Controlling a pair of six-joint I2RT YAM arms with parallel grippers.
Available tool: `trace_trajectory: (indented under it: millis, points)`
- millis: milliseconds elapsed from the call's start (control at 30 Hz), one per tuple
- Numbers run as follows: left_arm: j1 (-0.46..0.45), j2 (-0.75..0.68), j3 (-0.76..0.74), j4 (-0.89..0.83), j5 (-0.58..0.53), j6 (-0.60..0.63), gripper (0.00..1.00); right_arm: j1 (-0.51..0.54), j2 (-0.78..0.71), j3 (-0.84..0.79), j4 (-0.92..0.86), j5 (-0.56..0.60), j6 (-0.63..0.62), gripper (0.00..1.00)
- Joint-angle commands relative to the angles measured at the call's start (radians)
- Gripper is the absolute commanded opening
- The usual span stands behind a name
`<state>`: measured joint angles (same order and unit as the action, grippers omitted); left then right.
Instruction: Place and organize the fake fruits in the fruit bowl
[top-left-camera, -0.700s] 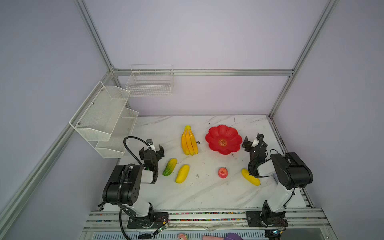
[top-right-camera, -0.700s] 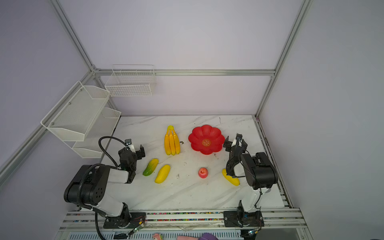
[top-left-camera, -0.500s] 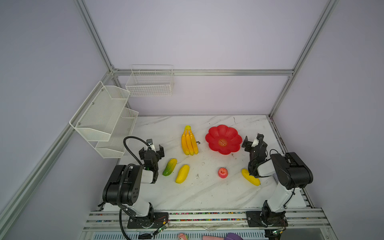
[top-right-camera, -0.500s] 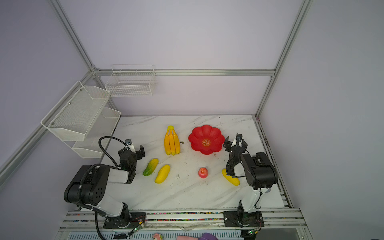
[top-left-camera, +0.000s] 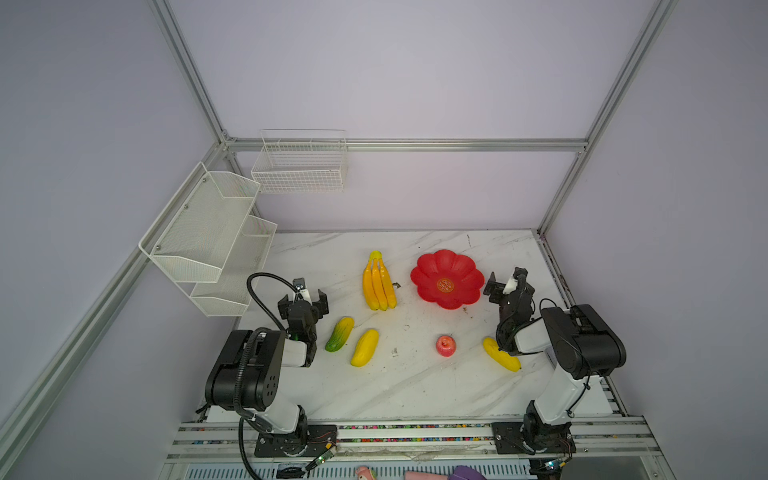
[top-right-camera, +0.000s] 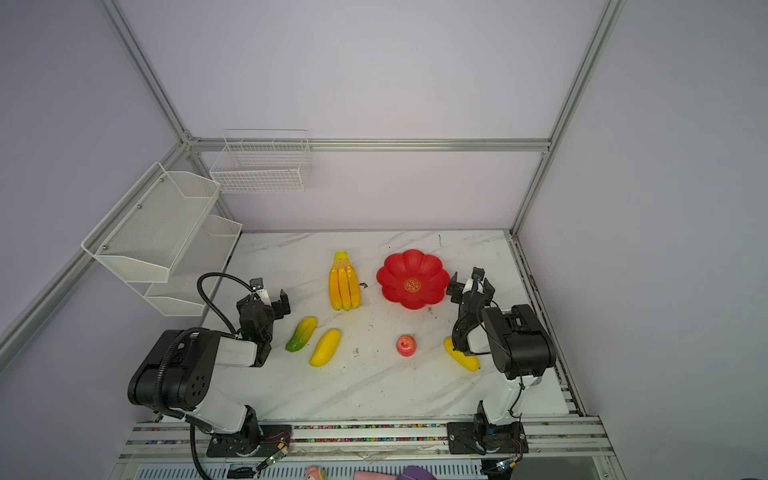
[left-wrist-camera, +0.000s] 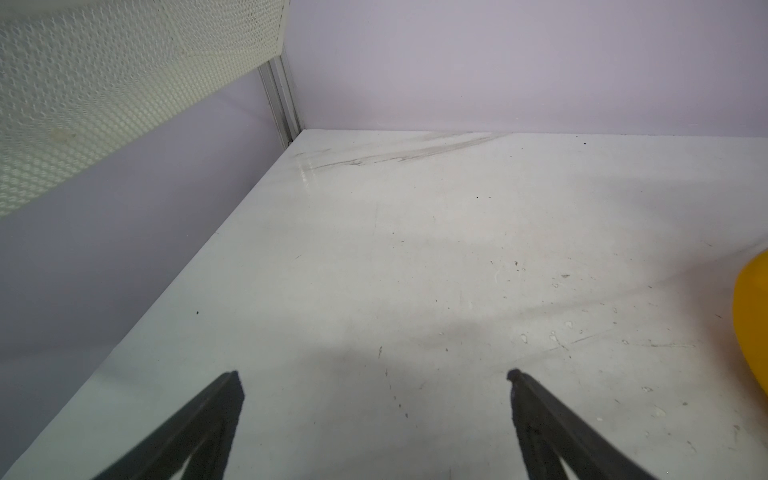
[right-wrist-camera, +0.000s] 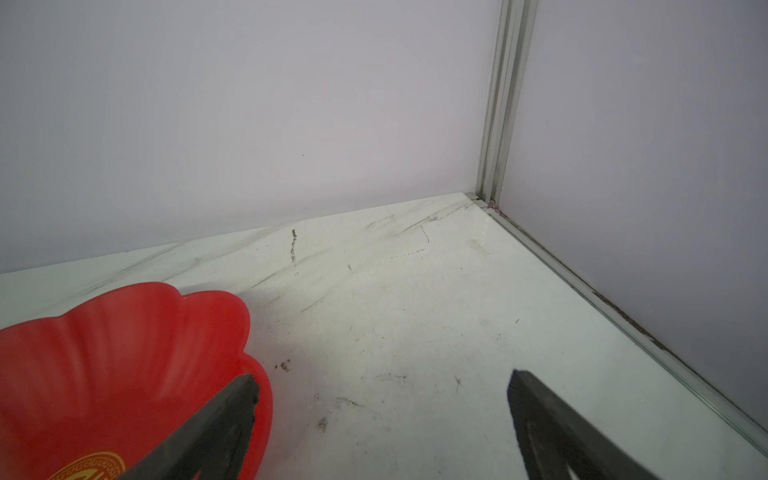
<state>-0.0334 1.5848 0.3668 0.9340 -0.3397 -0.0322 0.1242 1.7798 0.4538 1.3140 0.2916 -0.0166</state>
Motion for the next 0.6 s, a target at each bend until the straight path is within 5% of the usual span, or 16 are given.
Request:
trace_trajectory:
  millis: [0,233,433,567]
  points:
    - [-0.002,-0.008,0.004,0.042,0.006,0.014,1.00,-0.003,0.007,0.002,0.046,0.000,-0.016,0.97]
    - [-0.002,-0.018,0.000,0.052,0.019,0.025,1.00,-0.003,-0.017,-0.017,0.067,0.026,-0.014,0.97]
    - [-0.002,-0.134,-0.006,-0.035,0.059,0.041,1.00,0.026,-0.207,-0.126,0.103,0.204,0.017,0.97]
    - [-0.022,-0.269,0.054,-0.214,0.143,0.093,1.00,0.102,-0.450,-0.029,-0.263,0.214,0.004,0.97]
